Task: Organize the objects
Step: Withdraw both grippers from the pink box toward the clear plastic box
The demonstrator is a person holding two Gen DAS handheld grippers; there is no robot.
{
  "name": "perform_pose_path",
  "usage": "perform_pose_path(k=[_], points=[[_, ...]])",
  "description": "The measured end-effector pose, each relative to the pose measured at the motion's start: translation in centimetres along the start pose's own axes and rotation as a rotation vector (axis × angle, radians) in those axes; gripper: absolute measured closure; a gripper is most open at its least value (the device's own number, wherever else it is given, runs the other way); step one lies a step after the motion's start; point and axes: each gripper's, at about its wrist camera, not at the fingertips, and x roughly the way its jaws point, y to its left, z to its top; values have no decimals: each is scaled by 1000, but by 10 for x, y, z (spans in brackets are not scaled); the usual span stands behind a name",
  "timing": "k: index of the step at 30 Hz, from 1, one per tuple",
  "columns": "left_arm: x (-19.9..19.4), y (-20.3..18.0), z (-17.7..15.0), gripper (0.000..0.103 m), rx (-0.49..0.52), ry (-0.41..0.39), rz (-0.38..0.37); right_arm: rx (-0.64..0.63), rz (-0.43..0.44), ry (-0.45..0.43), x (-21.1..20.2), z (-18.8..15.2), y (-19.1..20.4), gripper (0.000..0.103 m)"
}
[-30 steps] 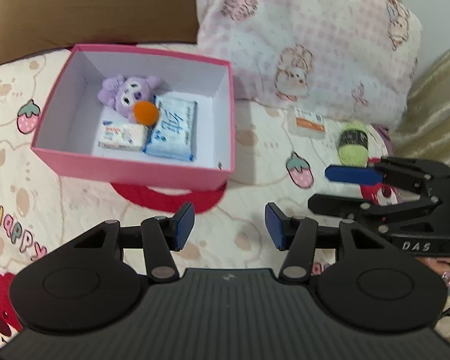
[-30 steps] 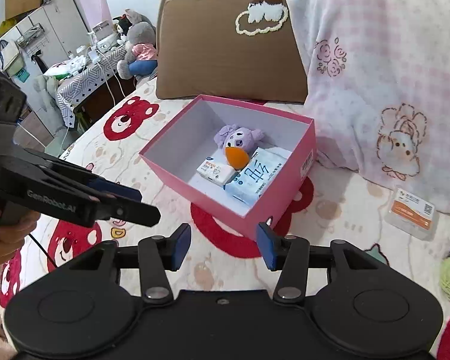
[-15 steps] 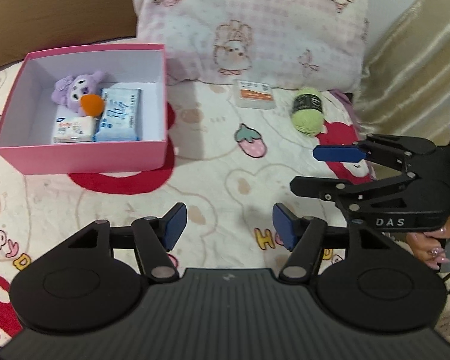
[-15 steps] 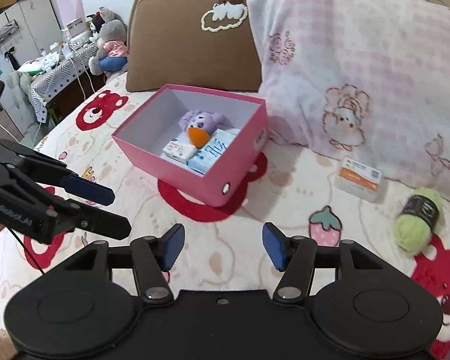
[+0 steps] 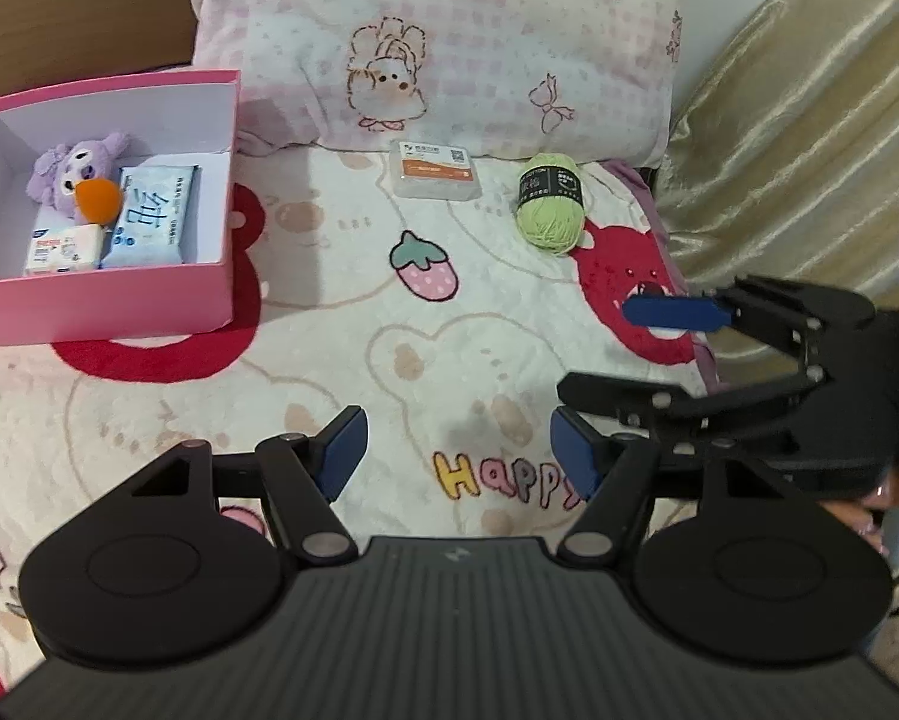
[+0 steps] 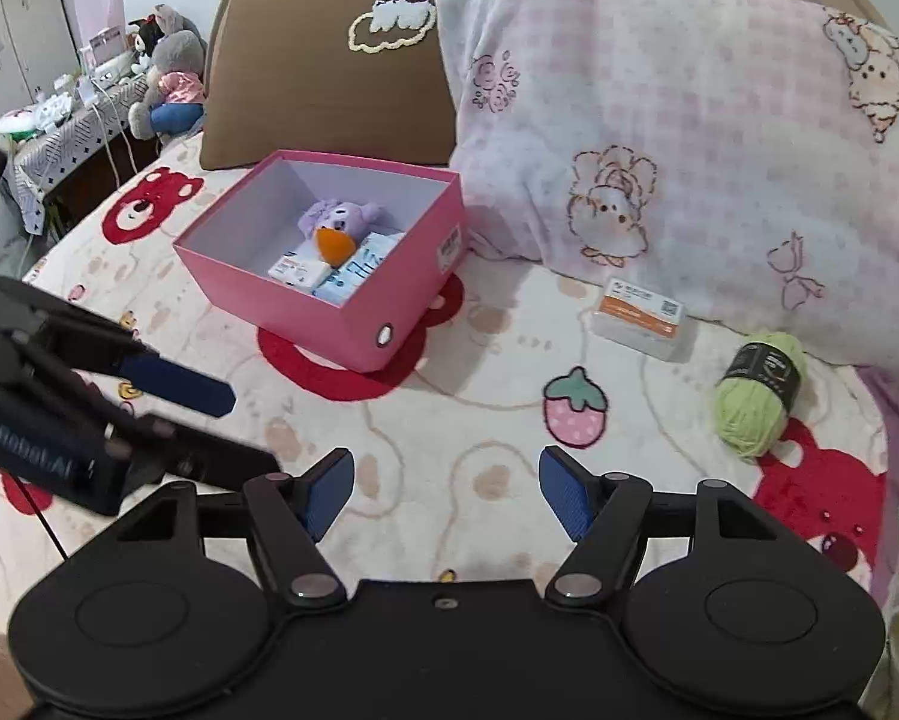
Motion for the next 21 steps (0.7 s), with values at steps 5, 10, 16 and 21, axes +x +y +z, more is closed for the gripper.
perform_pose_path(k=[5,10,16,21], points=[[16,-3,6,30,-4,2,1,9,-29,4,2,-6,-8,30],[34,-6,19,25,16,11,15,18,-53,-14,9,-8,-20,29],[51,-12,42,11,27,-23,55,23,-50,-75,18,-11,-36,29],[68,-19,61,9,61,-48,97,76,-42,-126,29,-6,-59,29]])
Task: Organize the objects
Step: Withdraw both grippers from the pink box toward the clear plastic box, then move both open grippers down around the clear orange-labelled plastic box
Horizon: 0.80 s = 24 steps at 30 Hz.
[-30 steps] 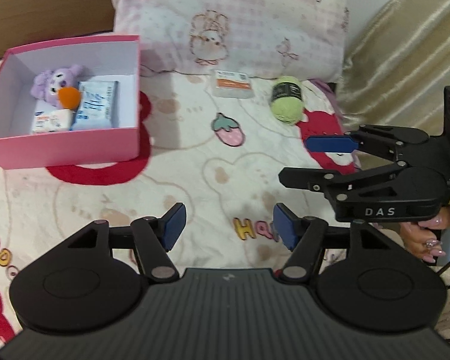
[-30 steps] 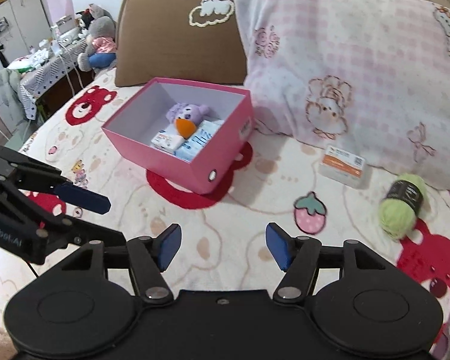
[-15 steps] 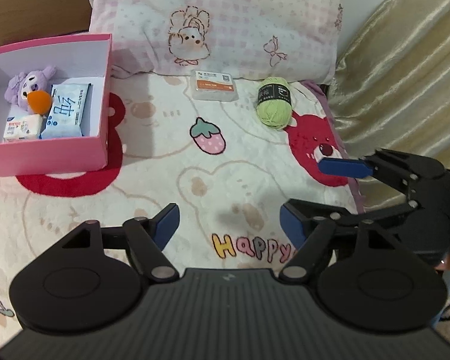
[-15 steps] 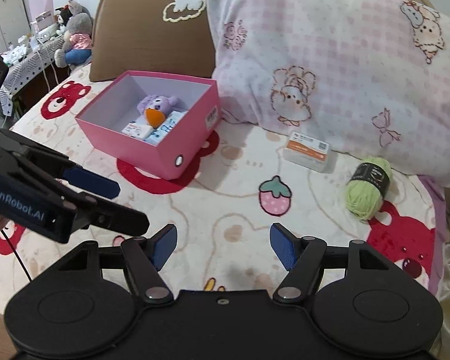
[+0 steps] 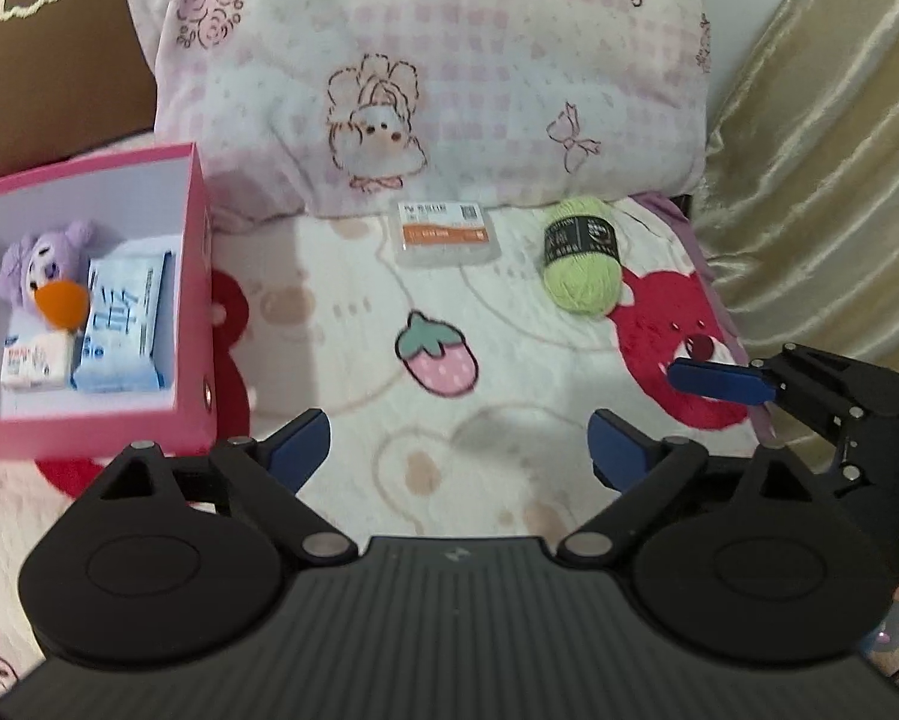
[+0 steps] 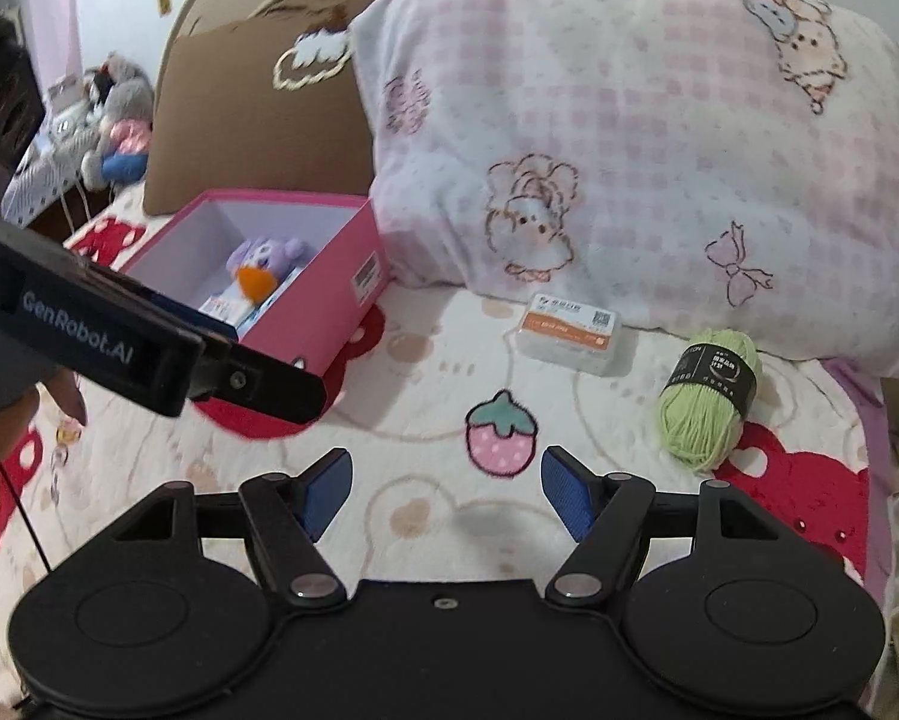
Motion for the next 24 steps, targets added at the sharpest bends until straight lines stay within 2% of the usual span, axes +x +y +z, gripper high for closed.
perform_pose_path(k=[4,7,14,18,21,22,24], points=[[22,-1,10,9,-4,26,50,64,5,-57,15,2,-19,29],[37,-1,16,10,14,0,56,78,-2,-71,32,0,-29,29],[68,-1,29,10,66,-128,106,19,-61,-126,70,-4,-34,29],[89,12,40,10,0,-167,57,-8,-77,-147,92,-2,-36,29],[108,18,46,10,-2,-170,69,10,-96,-157,109,1,-40,29],[112,18,47,10,12,-175,70,20,-107,-158,113,1,-41,29],[121,16,48,10,57,-187,86,46,-185,-170,120,4,-41,29]])
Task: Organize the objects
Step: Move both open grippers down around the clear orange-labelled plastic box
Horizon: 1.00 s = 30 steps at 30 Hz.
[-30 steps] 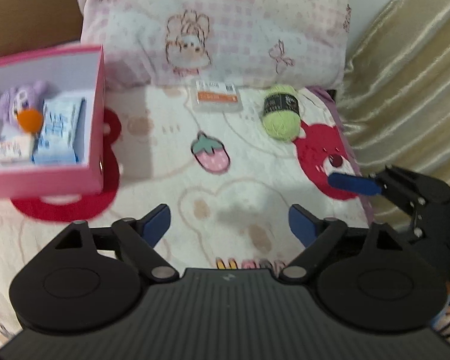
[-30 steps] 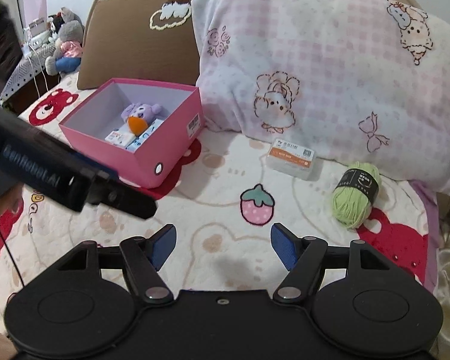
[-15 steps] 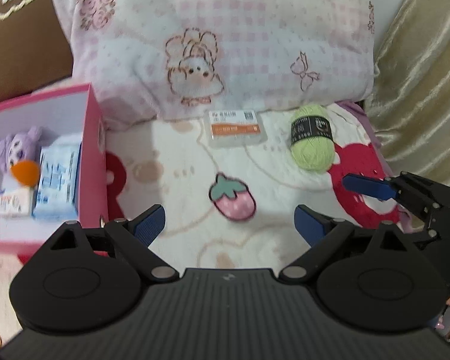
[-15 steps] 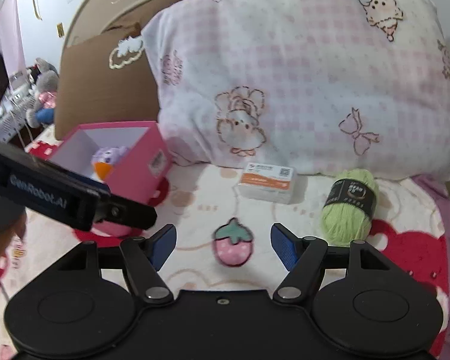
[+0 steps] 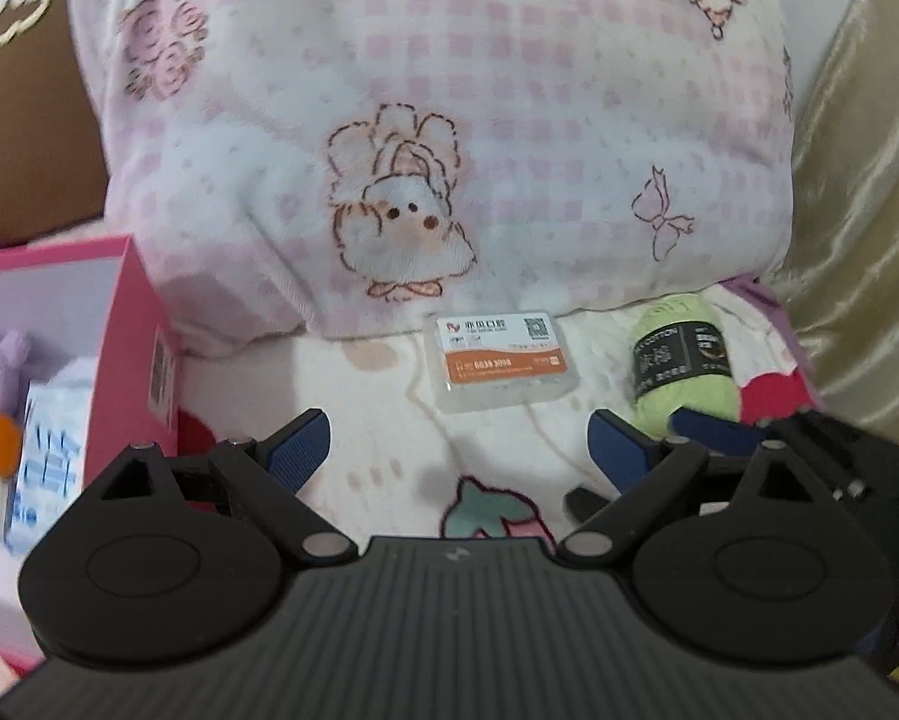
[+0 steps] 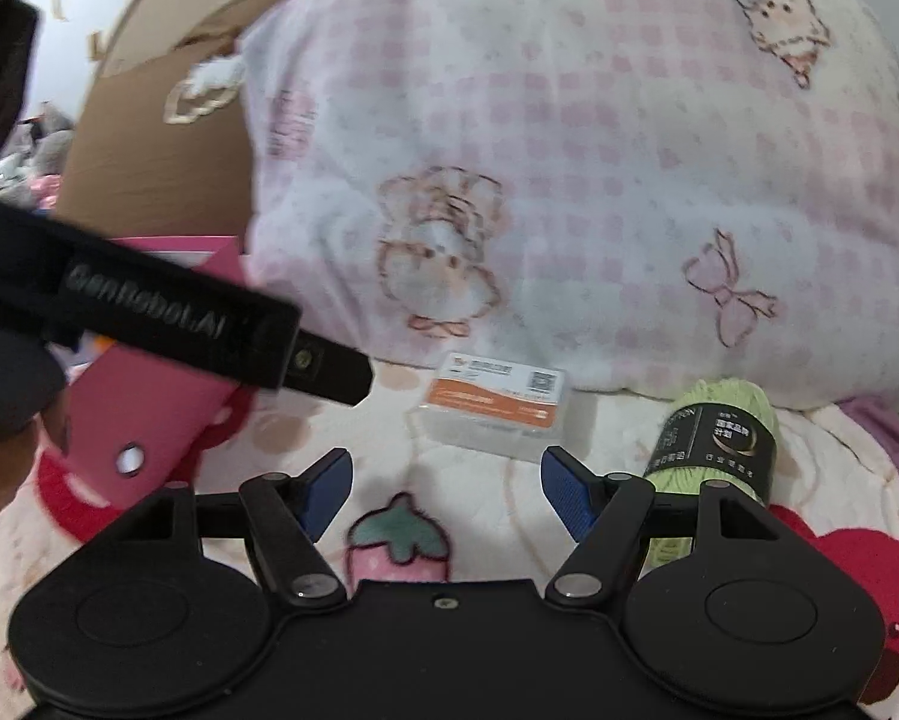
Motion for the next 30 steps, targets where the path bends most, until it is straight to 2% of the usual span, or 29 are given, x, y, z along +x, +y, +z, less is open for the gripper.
perform_pose_path(k=[2,4,10,13,15,20,24,27,30], points=[[6,-4,1,10,55,-18,4,28,-44,-35,1,2,0,29],[9,-6,3,9,88,-44,-10,22,-11,-21,5,4,-1,29],[26,1,11,10,109,-86,-44,-17,-10,-20,35,2,4,27],[40,3,12,10,112,-73,-56,47,-66,-52,56,-2,0,26],[48,8,11,12,82,-56,-62,88,-97,-66,69,-10,-4,25],[69,22,10,13,-21,-4,-56,106,-95,-68,85,-23,-12,25],[81,27,7,16,-71,18,-67,134,-51,-87,86,-25,-18,24],[89,26,5,20,-99,37,-88,109,-37,-58,92,-22,-17,24],[98,28,1,20,-176,51,-123,94,-38,-43,97,-22,-14,24]])
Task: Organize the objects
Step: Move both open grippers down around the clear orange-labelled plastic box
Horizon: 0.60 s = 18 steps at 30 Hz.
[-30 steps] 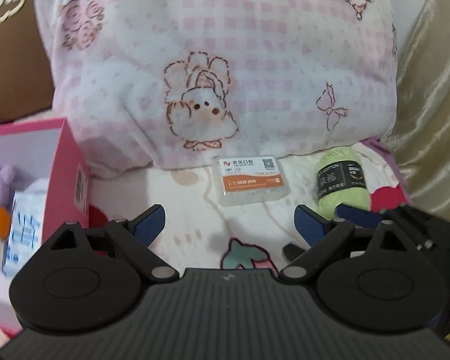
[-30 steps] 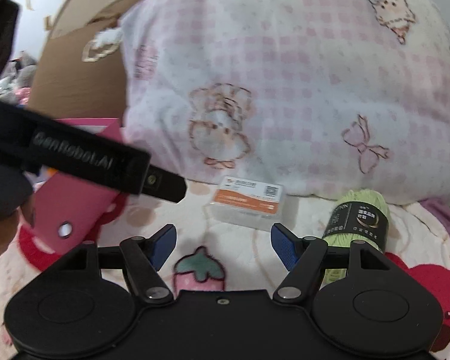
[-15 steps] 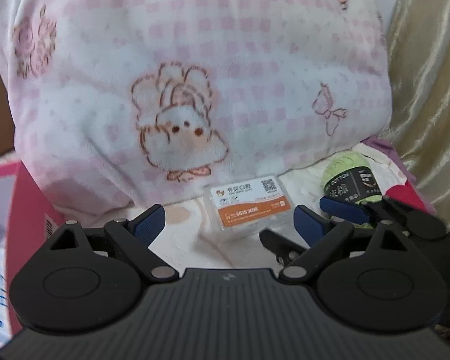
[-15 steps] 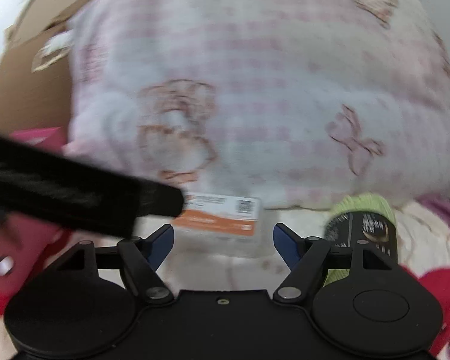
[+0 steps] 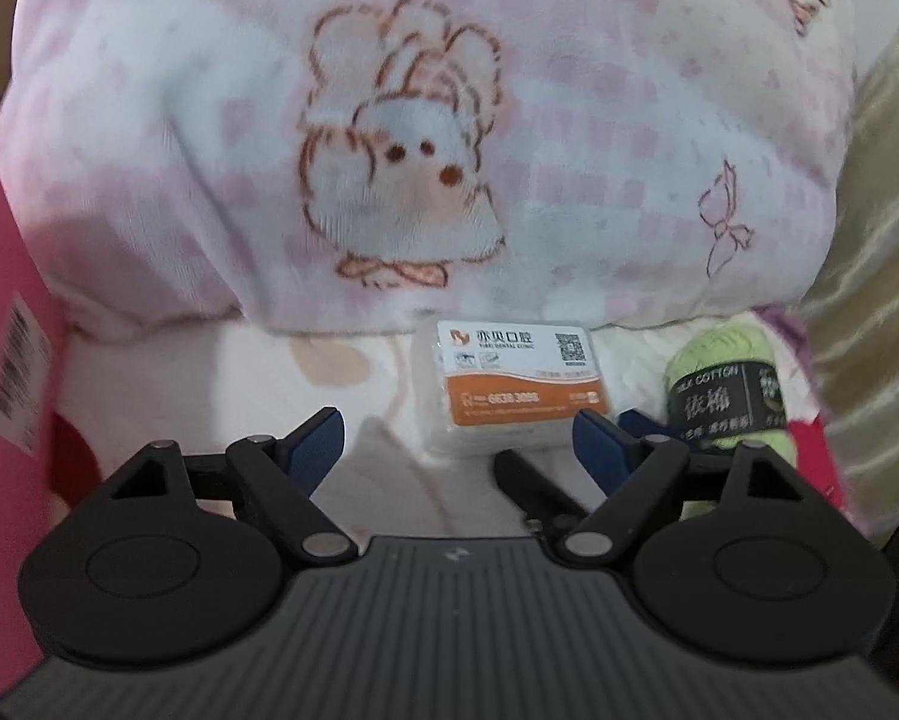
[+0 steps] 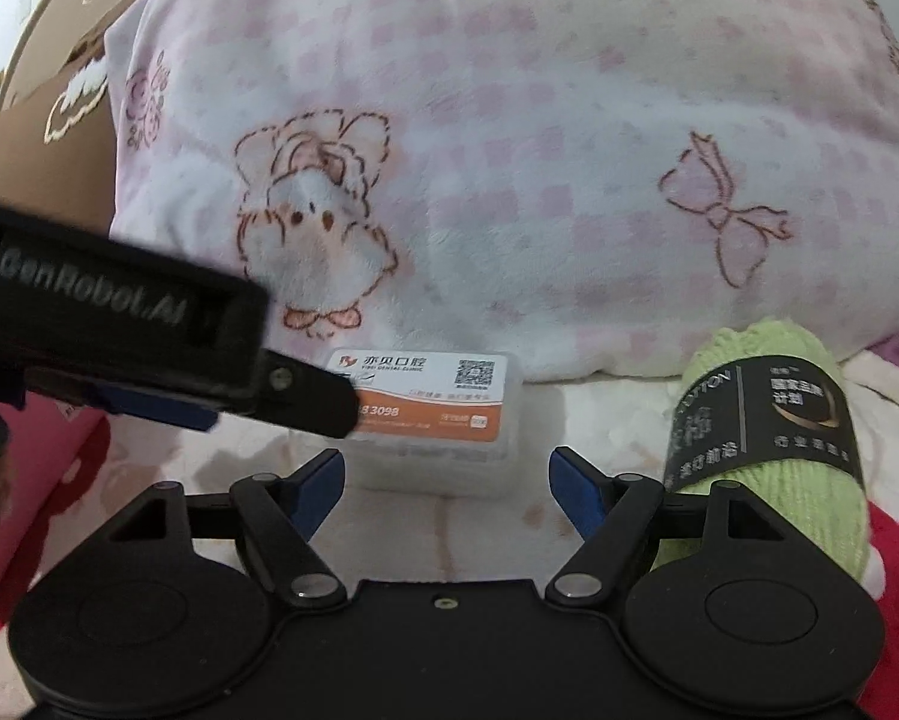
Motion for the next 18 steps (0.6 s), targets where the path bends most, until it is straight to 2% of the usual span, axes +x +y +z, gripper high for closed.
perform_pose_path(k=[2,4,7,12,15,18], points=[[6,1,-2,24,-24,-1,-9,15,8,-5,0,-1,-2,24],[11,-2,-3,41,-6,-8,11,24,11,-14,1,-1,-3,27],[16,-6,-4,47,22,-19,28,-8,-29,-16,6,-1,2,27],[19,-8,-3,62,27,-29,2,-19,42,-4,8,-4,1,32],[19,-9,-3,64,20,-26,-4,9,61,-9,7,-2,-4,34],[18,-4,-5,63,-49,-15,-9,-9,71,-2,8,-1,-3,34]])
